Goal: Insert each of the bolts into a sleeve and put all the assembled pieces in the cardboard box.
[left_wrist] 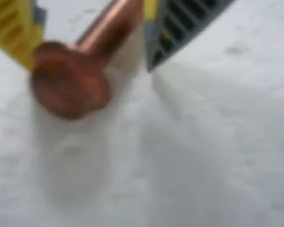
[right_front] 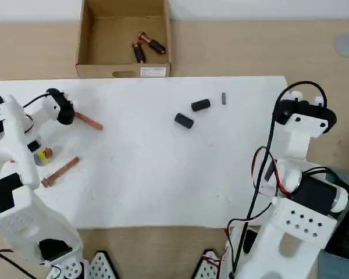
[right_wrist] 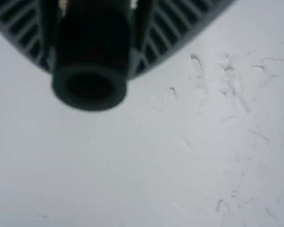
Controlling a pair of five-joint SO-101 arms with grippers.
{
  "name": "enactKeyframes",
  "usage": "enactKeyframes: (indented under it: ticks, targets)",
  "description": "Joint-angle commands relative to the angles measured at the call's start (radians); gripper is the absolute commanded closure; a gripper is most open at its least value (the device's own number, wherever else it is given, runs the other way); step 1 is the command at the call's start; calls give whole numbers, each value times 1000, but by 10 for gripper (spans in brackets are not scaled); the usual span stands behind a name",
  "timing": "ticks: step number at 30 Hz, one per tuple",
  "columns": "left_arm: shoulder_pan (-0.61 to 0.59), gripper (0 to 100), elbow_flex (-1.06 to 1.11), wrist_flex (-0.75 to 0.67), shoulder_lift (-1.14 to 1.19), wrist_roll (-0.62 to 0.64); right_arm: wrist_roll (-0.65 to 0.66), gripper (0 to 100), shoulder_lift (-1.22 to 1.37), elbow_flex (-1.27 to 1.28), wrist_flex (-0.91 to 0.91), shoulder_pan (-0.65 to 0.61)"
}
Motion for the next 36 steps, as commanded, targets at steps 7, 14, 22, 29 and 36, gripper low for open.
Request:
enactKeyframes:
  ticks: [7, 14, 22, 29, 36]
  targets:
    - [18, 995, -9, -3, 1, -123, -8, 989, -19, 1, -20, 7]
    - [29, 995, -107, 115, -41, -17, -3, 989, -24, -12, -17, 5]
    - [109, 994, -295, 483, -216, 137, 92, 988, -21, -137, -12, 4]
    - [175, 995, -288, 483, -481, 684, 103, 988, -28, -209, 28, -38]
    - [239, 995, -101, 483, -837, 941, 49, 989, -28, -291, 107, -128]
